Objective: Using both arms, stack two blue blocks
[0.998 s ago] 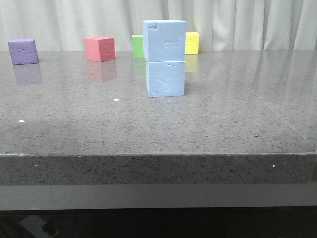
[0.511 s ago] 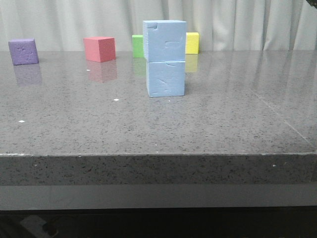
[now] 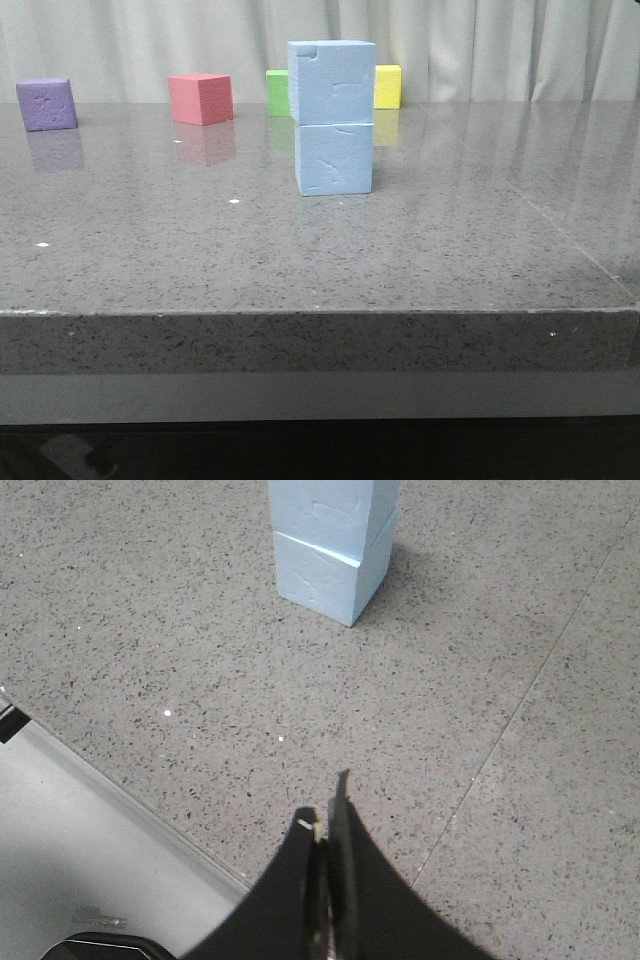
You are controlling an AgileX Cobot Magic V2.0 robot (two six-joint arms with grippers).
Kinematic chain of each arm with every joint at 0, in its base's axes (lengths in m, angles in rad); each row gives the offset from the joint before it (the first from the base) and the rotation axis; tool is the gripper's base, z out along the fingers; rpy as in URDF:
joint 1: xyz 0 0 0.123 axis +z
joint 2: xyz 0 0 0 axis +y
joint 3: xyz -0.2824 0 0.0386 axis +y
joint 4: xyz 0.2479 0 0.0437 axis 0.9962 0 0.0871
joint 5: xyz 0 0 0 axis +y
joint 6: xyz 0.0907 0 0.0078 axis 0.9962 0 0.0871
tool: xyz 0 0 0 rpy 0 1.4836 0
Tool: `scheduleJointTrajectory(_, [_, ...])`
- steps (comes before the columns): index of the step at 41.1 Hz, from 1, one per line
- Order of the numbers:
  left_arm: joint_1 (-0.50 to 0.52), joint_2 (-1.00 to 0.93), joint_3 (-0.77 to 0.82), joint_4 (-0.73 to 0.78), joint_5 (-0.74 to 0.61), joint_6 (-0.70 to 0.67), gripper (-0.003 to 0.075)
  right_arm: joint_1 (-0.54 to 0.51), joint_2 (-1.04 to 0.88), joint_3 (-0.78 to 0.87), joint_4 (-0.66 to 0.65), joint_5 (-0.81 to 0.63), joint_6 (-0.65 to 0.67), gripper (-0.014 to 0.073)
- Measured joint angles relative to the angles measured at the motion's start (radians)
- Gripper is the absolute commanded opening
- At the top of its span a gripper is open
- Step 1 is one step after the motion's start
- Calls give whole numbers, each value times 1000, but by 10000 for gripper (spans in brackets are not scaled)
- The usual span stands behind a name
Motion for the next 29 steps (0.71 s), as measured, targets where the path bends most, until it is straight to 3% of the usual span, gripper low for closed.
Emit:
scheduleJointTrajectory(6, [27,-53,79,16,-92,0,-20,0,0,0,0,0,0,-67])
scheduleJointTrajectory(18, [333,-380,459,122,-461,0,-20,-2,0,0,0,0,0,-67])
scheduleJointTrajectory(29, [452,-658,764,113,-662,0,-20,-2,0,0,0,0,0,-67])
